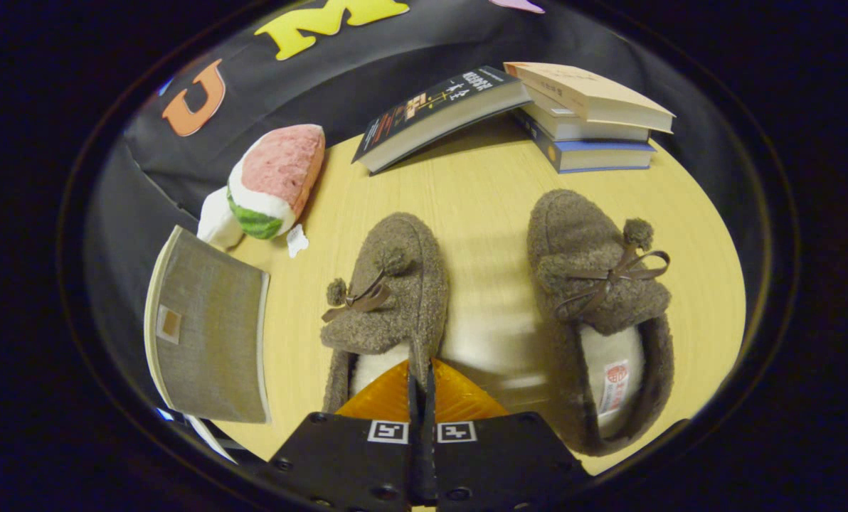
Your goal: Open the storage box then place both shoes into the box .Put the left shoe in first, then the right shoe, with the right side of both shoes facing outward in a uniform manner.
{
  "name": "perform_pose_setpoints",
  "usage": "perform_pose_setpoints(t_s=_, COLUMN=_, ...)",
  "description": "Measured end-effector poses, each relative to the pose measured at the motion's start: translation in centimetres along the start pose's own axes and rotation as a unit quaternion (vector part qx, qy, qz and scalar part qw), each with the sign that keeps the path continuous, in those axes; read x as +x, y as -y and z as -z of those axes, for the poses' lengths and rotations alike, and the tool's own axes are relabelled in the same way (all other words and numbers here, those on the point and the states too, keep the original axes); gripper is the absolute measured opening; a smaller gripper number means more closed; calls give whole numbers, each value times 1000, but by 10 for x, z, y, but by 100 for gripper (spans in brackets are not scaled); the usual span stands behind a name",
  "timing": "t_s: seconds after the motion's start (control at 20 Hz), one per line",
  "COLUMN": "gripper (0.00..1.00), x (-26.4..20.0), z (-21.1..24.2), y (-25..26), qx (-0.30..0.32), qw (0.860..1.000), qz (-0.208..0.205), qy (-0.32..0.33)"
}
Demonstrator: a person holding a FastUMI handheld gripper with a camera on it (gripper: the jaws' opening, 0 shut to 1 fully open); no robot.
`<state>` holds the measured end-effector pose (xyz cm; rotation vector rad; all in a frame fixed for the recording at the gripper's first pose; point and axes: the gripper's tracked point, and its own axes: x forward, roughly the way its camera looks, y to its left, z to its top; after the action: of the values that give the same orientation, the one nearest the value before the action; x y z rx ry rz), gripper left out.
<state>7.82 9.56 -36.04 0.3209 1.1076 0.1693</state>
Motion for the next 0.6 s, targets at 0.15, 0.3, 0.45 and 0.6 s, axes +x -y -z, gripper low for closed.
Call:
perform_pose_setpoints(t_s=0.15, gripper=0, x=-17, z=-2, y=-10, qx=34, qw=999, qz=-5, qy=3)
perform_pose_setpoints(t_s=0.3, gripper=0, x=-41, z=-3, y=-31, qx=60, qw=998, qz=-11, qy=16)
perform_pose_setpoints(t_s=0.45, gripper=0, x=-74, z=-8, y=-63, qx=85, qw=996, qz=-13, qy=35)
perform_pose_setpoints(t_s=0.6, gripper=0, x=-114, z=-23, y=-116, qx=102, qw=992, qz=-34, qy=65)
